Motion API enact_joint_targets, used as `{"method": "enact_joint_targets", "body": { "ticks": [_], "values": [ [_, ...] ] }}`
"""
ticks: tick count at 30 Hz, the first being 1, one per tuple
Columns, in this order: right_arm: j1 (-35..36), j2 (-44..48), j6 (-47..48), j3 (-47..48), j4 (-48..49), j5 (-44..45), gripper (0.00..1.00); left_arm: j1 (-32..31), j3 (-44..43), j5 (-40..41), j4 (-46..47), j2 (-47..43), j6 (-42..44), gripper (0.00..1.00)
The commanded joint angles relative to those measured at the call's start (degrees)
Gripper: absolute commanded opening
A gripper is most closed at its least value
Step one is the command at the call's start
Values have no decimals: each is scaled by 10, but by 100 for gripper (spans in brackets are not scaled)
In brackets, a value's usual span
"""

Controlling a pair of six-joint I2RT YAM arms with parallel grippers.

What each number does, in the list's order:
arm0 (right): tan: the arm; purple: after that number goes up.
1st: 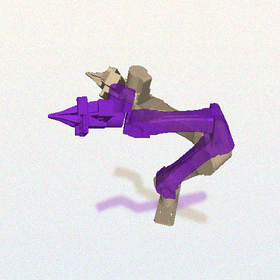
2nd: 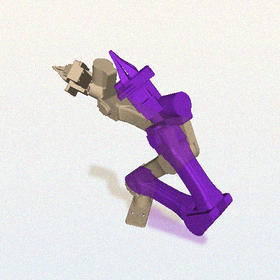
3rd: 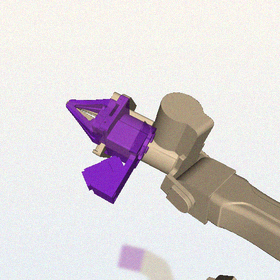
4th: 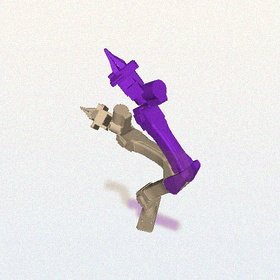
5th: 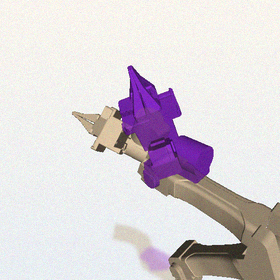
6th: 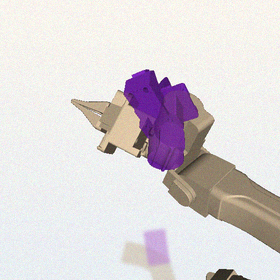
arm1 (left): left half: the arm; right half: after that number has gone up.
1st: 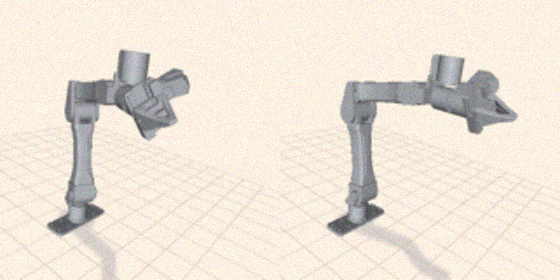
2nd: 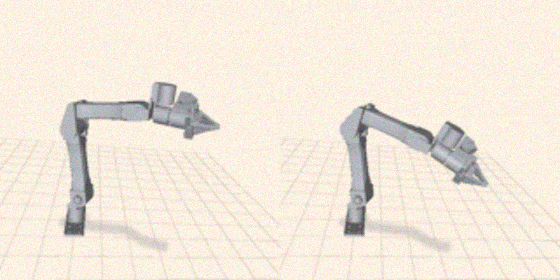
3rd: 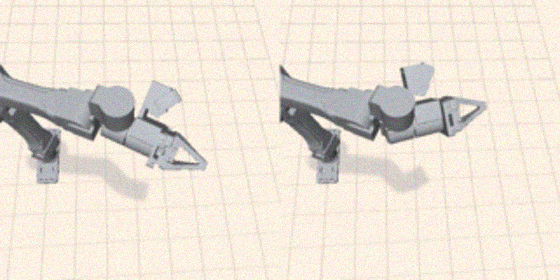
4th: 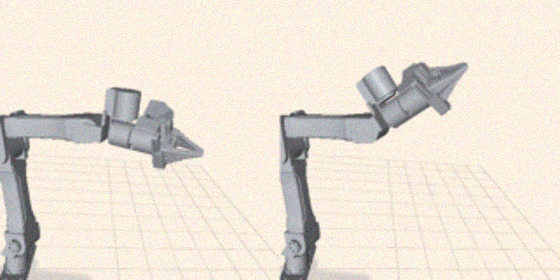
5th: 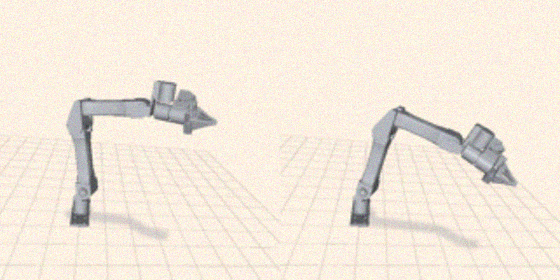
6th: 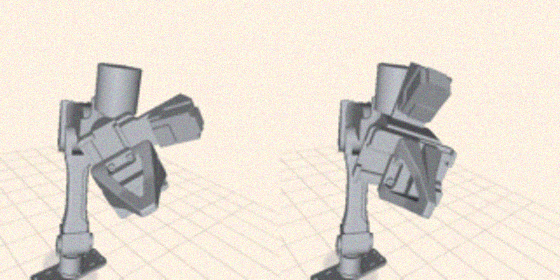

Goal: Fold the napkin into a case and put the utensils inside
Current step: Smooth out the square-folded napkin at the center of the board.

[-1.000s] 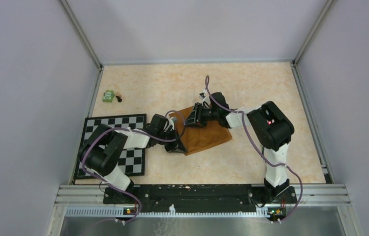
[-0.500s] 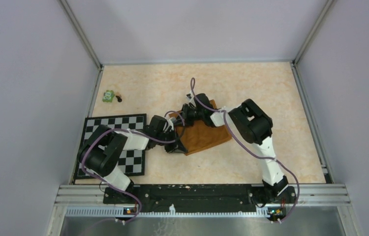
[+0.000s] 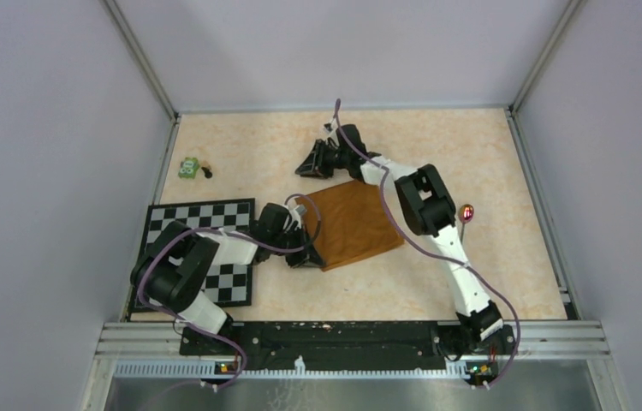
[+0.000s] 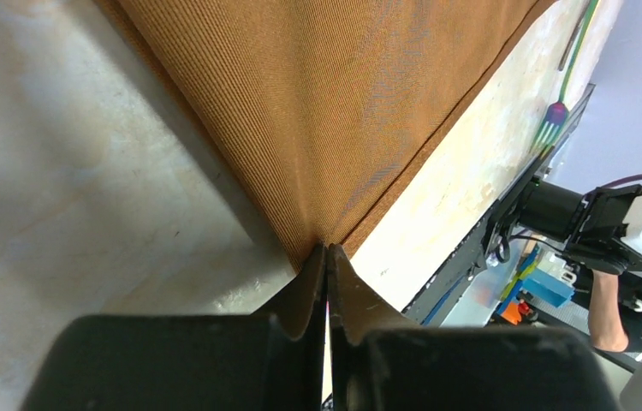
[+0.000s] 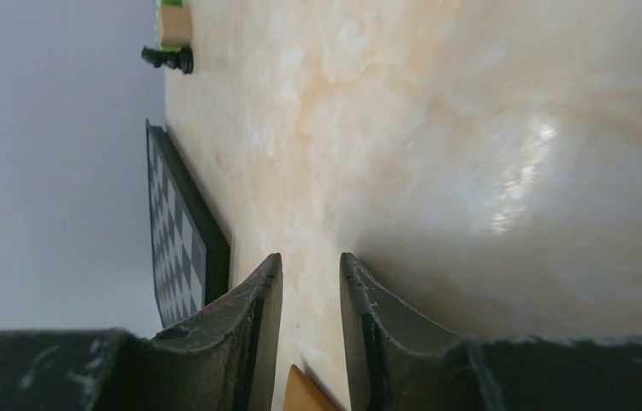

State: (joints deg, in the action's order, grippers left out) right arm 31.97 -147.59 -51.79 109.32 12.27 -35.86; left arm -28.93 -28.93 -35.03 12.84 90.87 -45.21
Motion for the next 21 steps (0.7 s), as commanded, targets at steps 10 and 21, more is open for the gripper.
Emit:
{"method": "enact_joint_targets", "body": {
  "ticks": [10,21],
  "values": [
    [-65,256,177,-178,-176,-53,42,28,-156,-16,-165,-86,39,51],
    [-127,246,110,-337,14,-128,34,79,-254,17,-133,97,45,14]
  ]
}}
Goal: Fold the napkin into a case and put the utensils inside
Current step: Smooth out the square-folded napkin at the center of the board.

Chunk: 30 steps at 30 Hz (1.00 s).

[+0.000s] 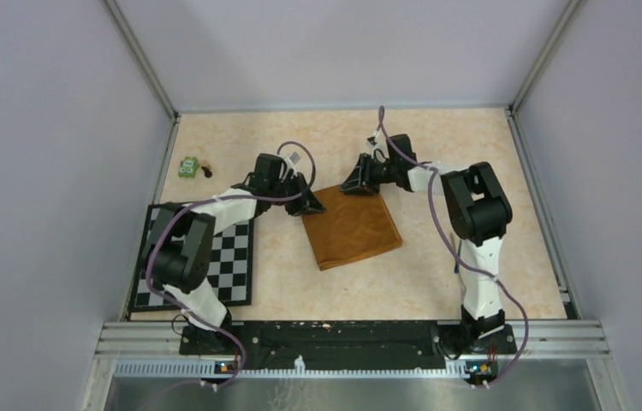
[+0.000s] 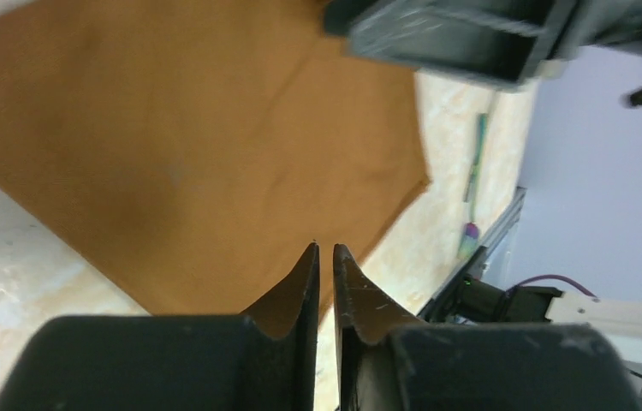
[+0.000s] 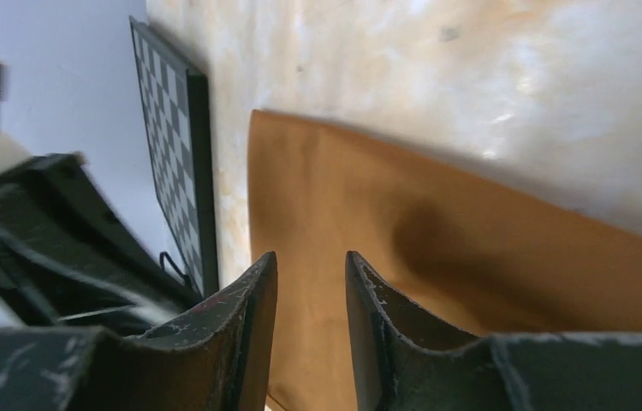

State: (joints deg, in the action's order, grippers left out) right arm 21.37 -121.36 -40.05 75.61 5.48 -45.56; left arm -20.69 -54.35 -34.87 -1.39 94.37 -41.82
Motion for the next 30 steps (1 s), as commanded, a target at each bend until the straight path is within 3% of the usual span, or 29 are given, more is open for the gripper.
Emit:
{"method": "enact_joint_targets", "body": {
  "ticks": [1,9,17,21,26,30],
  "values": [
    [-26,-25,-10,-1,90,-34,34,-3,5,24,23,76,12,13],
    [-74,-93,-17,10,115,-35,36,-1,56,77,33,124,33,9],
    [-114,-131,5,69,41,10,39,1,78,111,19,114,61,8],
    [-130,-150,49,163,-48,9,40,1,44,105,-18,94,82,12],
    [-124,-28,141,169,-207,93,51,-5,-17,50,-78,41,103,30],
    [-108,122,166,24,-254,173,56,-20,-25,0,-87,-15,85,45]
  ]
}}
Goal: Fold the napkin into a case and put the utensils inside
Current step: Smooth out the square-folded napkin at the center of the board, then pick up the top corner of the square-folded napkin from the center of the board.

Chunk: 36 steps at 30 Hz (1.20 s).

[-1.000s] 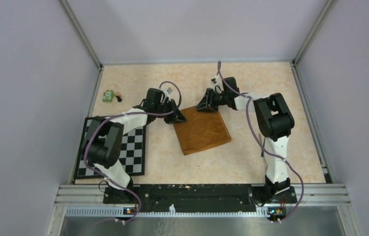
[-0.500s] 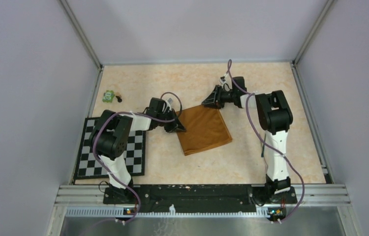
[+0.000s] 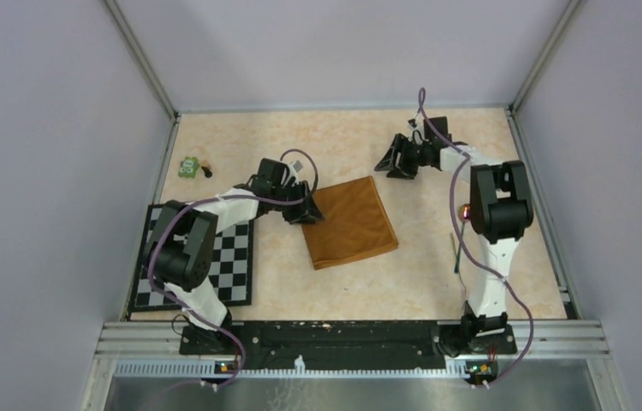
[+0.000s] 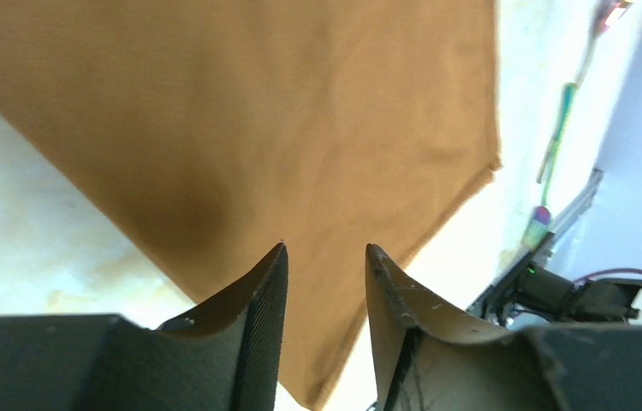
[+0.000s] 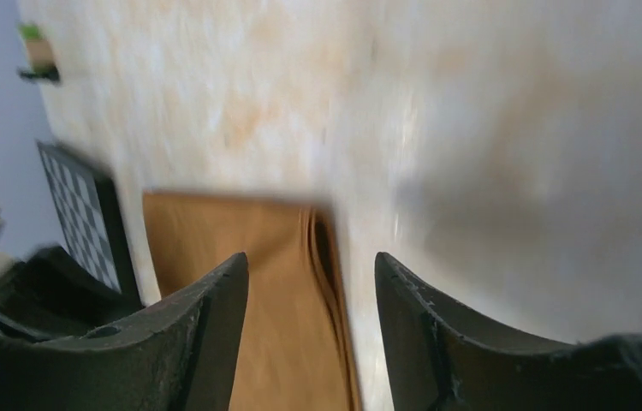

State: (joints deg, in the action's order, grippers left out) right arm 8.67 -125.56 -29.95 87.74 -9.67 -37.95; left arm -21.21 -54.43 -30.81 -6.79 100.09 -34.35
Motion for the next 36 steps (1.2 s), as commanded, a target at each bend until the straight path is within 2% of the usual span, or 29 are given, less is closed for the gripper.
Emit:
{"method": "enact_joint_targets", "body": {
  "ticks": [1,4,7,10,16,20,25,36],
  "values": [
    [21,194,63,-145,-101,88,56,-21,-17,-50,-32,-87,5,46],
    [24,284,56,-270,-87,58,54,-41,23,-59,-29,-132,-4,44],
    [24,350,58,-349,-95,47,51,-48,74,-70,-15,-157,-18,33],
    [21,379,64,-387,-100,54,47,-48,119,-71,6,-169,-24,26],
    [19,370,68,-430,-81,40,39,-53,165,-73,37,-165,-25,19],
    [20,368,67,-441,-71,36,38,-58,181,-71,50,-155,-29,17],
    [21,349,66,-444,-55,32,38,-64,199,-60,55,-154,-32,16],
    [36,346,51,-446,-39,19,31,-67,202,-55,52,-159,-32,16]
  ]
}}
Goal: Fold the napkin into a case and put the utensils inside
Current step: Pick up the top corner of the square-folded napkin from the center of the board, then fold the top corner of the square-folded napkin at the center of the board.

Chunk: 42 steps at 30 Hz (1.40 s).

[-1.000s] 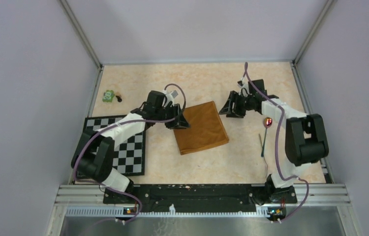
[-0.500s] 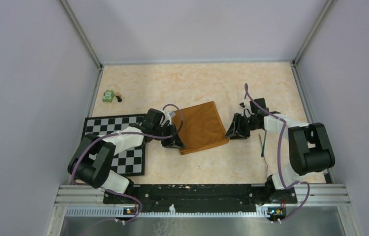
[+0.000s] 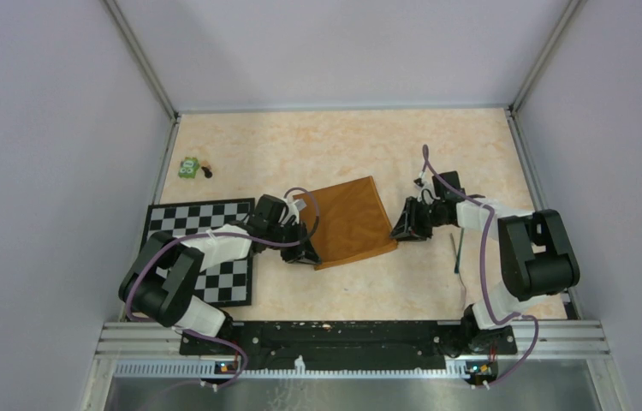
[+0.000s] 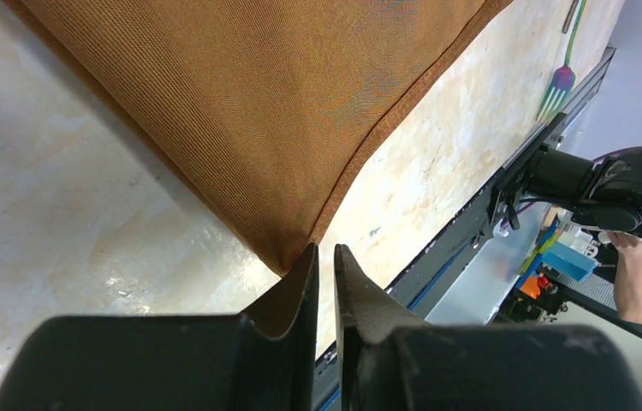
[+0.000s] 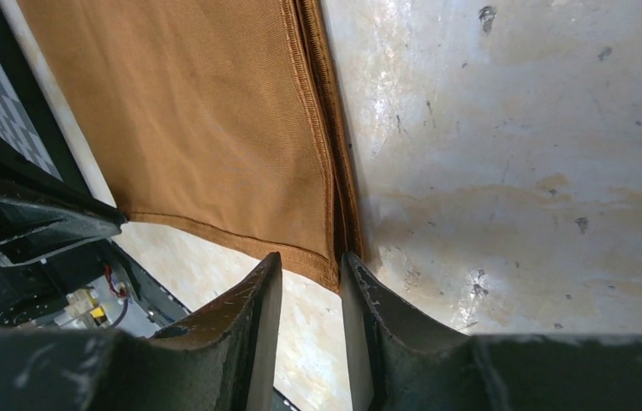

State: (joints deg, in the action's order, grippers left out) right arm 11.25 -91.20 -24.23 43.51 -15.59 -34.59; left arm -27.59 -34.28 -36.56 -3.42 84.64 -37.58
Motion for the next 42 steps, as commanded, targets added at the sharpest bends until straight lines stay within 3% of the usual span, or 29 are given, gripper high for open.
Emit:
{"method": "enact_joint_targets", "body": {
  "ticks": [1,8,17,26,32,42],
  "values": [
    [10,5,-8,-3,20,-16,30,-3,-1,4,16,-7,1,16],
    [14,29,-13,0,6,-19,25,-3,-15,15,-9,-25,7,19],
    [29,34,-25,-3,11,-19,0,-3,-26,24,-39,-69,8,28],
    [65,7,-67,33,60,-36,0,-5,9,21,-9,-52,0,19],
    [125,-83,-131,127,137,-51,0,-5,34,27,27,-14,-4,14],
    [203,-315,-244,352,256,-39,0,-6,71,59,66,-1,-20,8]
  ]
}}
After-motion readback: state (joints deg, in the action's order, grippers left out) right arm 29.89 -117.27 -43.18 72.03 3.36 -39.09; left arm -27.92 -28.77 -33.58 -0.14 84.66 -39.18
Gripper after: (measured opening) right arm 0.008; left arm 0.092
